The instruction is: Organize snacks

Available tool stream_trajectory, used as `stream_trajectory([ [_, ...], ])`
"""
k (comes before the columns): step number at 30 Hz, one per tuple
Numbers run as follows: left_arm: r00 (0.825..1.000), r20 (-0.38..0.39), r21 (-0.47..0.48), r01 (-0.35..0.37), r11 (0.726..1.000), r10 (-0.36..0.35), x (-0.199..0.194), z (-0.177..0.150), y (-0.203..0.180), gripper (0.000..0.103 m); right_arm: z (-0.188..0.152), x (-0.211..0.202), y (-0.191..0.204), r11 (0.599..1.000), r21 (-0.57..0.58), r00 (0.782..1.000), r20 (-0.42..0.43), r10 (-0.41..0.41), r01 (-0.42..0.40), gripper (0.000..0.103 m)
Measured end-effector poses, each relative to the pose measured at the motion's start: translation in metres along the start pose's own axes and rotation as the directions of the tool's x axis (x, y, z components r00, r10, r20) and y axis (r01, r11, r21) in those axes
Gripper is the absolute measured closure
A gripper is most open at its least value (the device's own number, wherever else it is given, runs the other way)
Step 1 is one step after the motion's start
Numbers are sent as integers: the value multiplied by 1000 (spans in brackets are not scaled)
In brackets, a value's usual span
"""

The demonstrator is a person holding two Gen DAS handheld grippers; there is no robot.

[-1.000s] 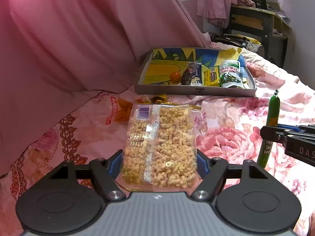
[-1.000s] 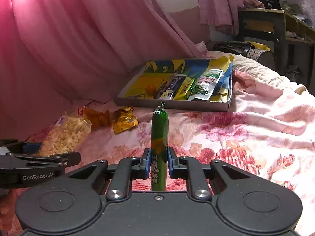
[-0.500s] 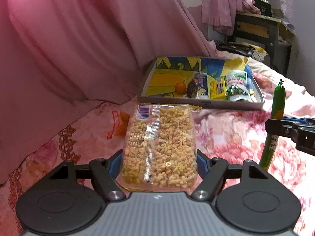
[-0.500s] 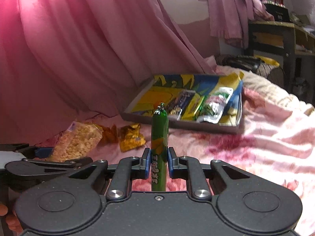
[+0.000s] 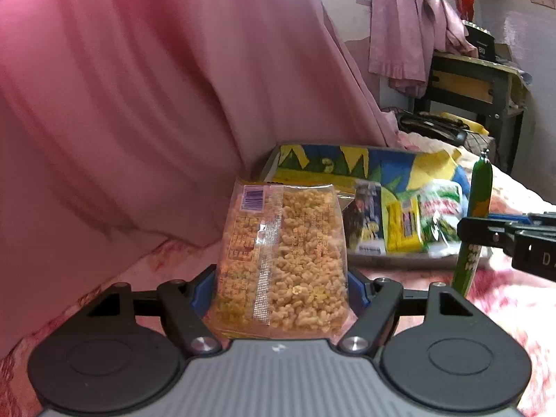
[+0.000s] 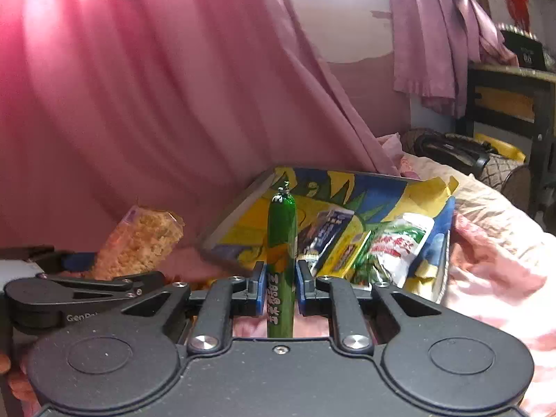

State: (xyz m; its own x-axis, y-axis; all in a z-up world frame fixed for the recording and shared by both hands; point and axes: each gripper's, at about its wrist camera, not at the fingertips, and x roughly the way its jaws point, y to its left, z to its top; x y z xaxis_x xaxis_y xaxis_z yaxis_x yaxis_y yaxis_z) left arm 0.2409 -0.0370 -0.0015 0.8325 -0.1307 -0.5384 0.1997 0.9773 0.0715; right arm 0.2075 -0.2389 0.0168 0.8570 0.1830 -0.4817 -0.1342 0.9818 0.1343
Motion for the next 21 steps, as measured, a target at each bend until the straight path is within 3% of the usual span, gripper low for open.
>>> stream_trajectory([
  [10,1000,-22,-30,-2,1000,2,89,55,-15,26,36,58,-52,986,165,996,85,12,-26,84],
  [14,999,-44,-23,-28,999,27,119,62,-20,26,44,83,-74,961,272,995,92,22,-46,84],
  [21,993,-95,-9,-67,998,66,162,65,-22,26,40,121,-89,943,326,997,63,52,-70,84],
])
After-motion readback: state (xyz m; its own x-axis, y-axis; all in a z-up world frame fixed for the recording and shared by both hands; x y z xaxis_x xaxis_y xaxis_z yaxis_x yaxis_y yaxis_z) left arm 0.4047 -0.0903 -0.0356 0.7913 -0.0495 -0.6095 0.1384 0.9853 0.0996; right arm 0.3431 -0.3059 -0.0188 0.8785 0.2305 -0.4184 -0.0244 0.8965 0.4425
